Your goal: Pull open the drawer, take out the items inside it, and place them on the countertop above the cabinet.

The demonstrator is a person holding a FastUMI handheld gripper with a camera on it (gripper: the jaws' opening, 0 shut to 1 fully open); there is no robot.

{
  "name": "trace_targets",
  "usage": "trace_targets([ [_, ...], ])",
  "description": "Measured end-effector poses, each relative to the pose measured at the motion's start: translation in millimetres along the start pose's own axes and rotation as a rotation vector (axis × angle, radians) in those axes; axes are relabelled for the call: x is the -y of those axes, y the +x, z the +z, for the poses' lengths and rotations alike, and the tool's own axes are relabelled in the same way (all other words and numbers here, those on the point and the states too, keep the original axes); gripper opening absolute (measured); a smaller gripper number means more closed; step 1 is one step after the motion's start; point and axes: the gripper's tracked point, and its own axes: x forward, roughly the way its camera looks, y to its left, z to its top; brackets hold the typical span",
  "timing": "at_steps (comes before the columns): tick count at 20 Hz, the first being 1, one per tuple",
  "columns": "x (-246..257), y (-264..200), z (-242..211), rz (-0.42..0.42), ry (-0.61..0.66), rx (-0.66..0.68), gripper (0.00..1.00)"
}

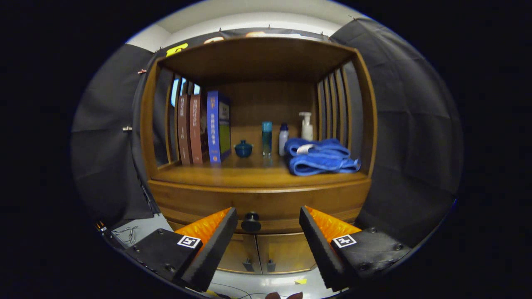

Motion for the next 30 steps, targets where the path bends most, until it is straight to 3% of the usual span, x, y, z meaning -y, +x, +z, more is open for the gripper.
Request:
trace_targets([
  [3, -8, 33, -34, 0.027, 0.024, -0.060, 1.00],
  [11, -24, 75, -53, 0.048, 0.029, -0.080, 0.99],
  [13, -36, 77, -56, 0.091, 0.034, -0.095, 0.76],
  [15, -33, 78, -56, 0.076, 0.029, -0.082, 0.52],
  [17, -33, 79, -55, 0.055, 0.058, -0.065, 0.35],
  [18, -31, 78, -57, 0.043, 0.055, -0.069, 0.35],
  [19, -31, 77, -57, 0.031, 0.051, -0.075, 0.26],
  [30, -32, 18, -68, 0.025, 0.047, -0.099, 0.26],
])
